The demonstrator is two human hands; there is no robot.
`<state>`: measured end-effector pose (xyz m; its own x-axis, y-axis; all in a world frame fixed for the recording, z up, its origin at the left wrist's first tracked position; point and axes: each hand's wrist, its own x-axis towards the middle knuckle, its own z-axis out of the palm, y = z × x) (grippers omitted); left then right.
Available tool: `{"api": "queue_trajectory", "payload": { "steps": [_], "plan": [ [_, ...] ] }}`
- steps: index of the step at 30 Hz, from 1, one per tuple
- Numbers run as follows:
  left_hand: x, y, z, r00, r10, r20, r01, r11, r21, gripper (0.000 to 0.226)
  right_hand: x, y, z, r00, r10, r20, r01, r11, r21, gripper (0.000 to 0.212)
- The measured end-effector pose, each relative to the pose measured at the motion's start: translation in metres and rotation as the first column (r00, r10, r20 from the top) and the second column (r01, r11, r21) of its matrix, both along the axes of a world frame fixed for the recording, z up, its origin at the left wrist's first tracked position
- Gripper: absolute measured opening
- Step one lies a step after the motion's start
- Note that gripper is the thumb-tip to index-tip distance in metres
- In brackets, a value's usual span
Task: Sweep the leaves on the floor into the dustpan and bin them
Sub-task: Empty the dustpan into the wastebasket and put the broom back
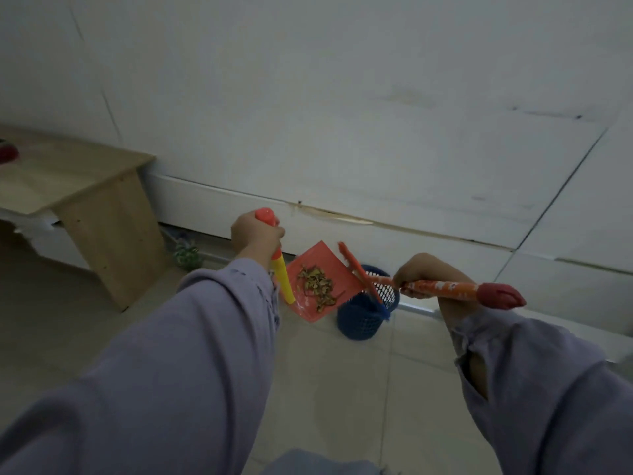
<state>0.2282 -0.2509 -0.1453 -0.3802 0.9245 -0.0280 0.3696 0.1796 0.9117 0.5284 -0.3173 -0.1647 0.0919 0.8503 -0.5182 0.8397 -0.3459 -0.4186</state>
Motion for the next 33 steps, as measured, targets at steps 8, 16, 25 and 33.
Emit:
{"api": "queue_trajectory", "payload": {
  "steps": [8,16,25,33],
  "plan": [
    [0.122,0.038,-0.025,0.998,-0.066,-0.008,0.065,0.998,-0.021,0.018,0.106,-0.005,-0.003,0.983,-0.175,-0.055,0.17,0.983,-0.074,0.023],
    [0.204,0.072,-0.042,0.96,-0.185,-0.211,0.195,0.981,0.025,0.019,0.171,-0.007,-0.024,0.902,-0.42,-0.096,0.406,0.904,-0.135,0.022],
    [0.265,0.103,-0.084,0.781,-0.401,-0.479,0.471,0.882,0.03,0.02,0.186,0.016,-0.059,0.88,-0.463,0.105,0.474,0.847,-0.241,0.022],
    [0.281,0.109,-0.117,0.667,-0.487,-0.563,0.569,0.822,-0.037,0.016,0.184,0.026,-0.095,0.829,-0.545,0.125,0.555,0.775,-0.302,0.022]
  ]
}}
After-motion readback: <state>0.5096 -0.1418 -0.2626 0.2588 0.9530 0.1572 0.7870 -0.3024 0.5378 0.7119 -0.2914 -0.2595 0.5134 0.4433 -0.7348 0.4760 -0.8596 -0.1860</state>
